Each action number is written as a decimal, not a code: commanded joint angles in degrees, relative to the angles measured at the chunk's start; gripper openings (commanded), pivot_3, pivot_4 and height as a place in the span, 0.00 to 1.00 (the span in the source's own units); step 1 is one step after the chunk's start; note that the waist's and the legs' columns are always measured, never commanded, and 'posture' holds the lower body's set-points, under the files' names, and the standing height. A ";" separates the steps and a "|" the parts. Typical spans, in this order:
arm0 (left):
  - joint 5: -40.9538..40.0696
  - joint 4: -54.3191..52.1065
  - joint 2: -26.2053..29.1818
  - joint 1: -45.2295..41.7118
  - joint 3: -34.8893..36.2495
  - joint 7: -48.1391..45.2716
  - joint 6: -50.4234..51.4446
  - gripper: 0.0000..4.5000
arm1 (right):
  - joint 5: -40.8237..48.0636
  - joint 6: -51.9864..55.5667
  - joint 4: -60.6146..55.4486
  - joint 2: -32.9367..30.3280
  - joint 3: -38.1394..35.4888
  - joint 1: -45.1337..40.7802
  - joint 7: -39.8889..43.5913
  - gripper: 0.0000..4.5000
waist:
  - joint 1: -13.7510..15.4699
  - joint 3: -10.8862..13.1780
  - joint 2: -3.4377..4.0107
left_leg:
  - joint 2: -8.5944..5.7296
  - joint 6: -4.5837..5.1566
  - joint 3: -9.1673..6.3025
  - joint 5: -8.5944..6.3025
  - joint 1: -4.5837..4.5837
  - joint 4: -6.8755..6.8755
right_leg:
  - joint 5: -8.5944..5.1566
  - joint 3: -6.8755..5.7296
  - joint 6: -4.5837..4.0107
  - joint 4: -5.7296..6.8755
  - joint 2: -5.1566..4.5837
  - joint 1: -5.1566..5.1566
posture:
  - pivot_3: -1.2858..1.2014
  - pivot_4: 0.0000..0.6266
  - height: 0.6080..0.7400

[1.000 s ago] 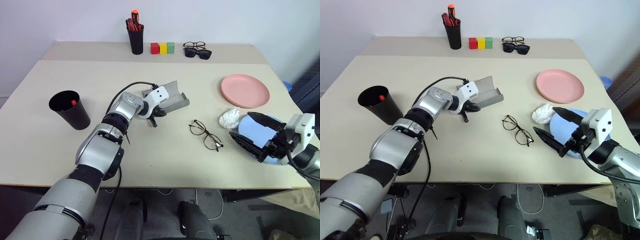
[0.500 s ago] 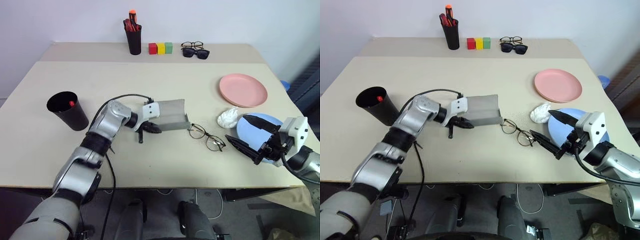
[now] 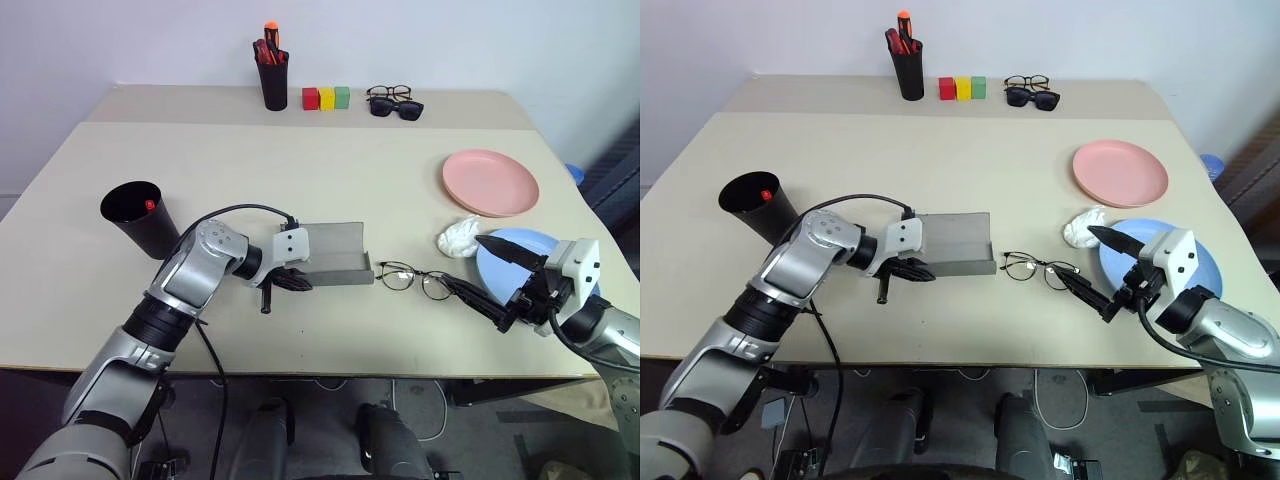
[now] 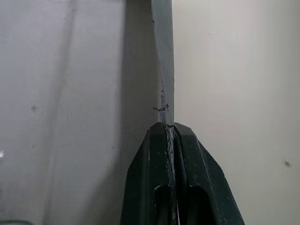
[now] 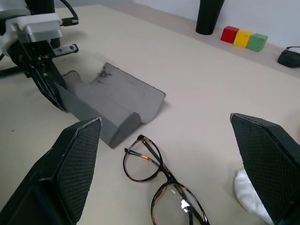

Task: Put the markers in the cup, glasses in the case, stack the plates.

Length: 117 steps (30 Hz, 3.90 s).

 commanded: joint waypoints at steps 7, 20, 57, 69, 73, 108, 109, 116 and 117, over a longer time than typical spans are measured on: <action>0.71 4.90 -5.17 -5.35 -3.70 1.28 -4.62 0.01 | 0.02 -1.77 0.37 0.35 -0.24 -0.56 0.16 1.00 | -0.11 0.00 0.00 | 0.00 0.00 0.01 0.00 0.00 0.00 | 0.00 0.00 0.00 0.03 0.00 -0.01 | 0.52 0.24 1.00; -0.50 0.84 0.04 -2.61 -1.47 1.49 -1.69 0.01 | -0.85 -3.17 2.04 0.32 1.35 -0.47 1.16 1.00 | -0.27 0.00 0.00 | 0.00 0.00 0.00 0.00 0.02 -0.02 | 0.00 0.01 0.01 0.04 0.01 -0.02 | 0.52 0.24 1.00; -37.79 -25.28 18.33 28.70 30.12 -11.01 -6.99 1.00 | -13.02 -4.13 29.42 -3.68 17.50 -19.94 12.81 1.00 | -1.80 -0.06 0.15 | 0.06 0.00 0.10 0.00 0.20 -0.11 | 0.01 0.06 -0.04 0.08 0.00 -0.02 | 0.52 0.24 1.00; -40.18 -27.30 20.81 33.49 32.80 -10.00 -8.46 1.00 | -15.94 -7.10 39.28 -2.40 20.01 -25.50 15.91 1.00 | -1.66 -0.05 0.15 | 0.06 -0.01 0.13 0.00 0.18 -0.16 | 0.01 0.06 -0.04 0.06 -0.02 -0.04 | 0.52 0.24 1.00; -40.36 -27.72 20.79 34.00 32.97 -8.91 -8.65 1.00 | -16.21 -7.09 40.10 -2.34 20.17 -25.66 16.35 1.00 | -1.68 -0.05 0.15 | 0.06 -0.01 0.13 0.00 0.19 -0.15 | 0.01 0.06 -0.04 0.06 -0.02 -0.03 | 0.52 0.24 1.00; -41.56 -29.99 21.16 38.20 33.35 -4.47 -9.22 1.00 | -13.93 -6.11 38.19 10.96 30.62 -44.85 22.79 0.01 | -1.53 -0.03 0.20 | 0.33 -0.02 0.29 -0.01 0.15 -0.25 | 0.07 0.06 -0.14 0.01 0.10 -0.21 | 0.52 0.24 1.00; -41.71 -30.31 21.21 38.40 33.50 -4.29 -9.12 1.00 | -14.99 -8.31 41.44 11.92 31.23 -45.98 23.30 0.01 | -1.59 -0.03 0.20 | 0.33 -0.02 0.30 -0.01 0.15 -0.24 | 0.07 0.07 -0.15 0.00 0.09 -0.19 | 0.52 0.24 1.00; -42.38 -33.37 21.30 41.83 35.35 -2.53 -8.63 1.00 | -19.89 -18.72 58.94 16.84 32.19 -53.60 25.03 0.01 | -2.22 -0.03 0.21 | 0.35 -0.03 0.32 -0.01 0.18 -0.37 | 0.10 0.07 -0.18 0.03 0.15 -0.27 | 0.52 0.24 1.00; -42.42 -33.68 21.30 42.16 35.50 -2.31 -8.60 1.00 | -20.23 -19.58 60.33 17.20 32.11 -54.18 25.28 0.01 | -2.36 -0.03 0.21 | 0.36 -0.03 0.32 0.00 0.19 -0.40 | 0.10 0.07 -0.18 0.04 0.18 -0.28 | 0.52 0.24 1.00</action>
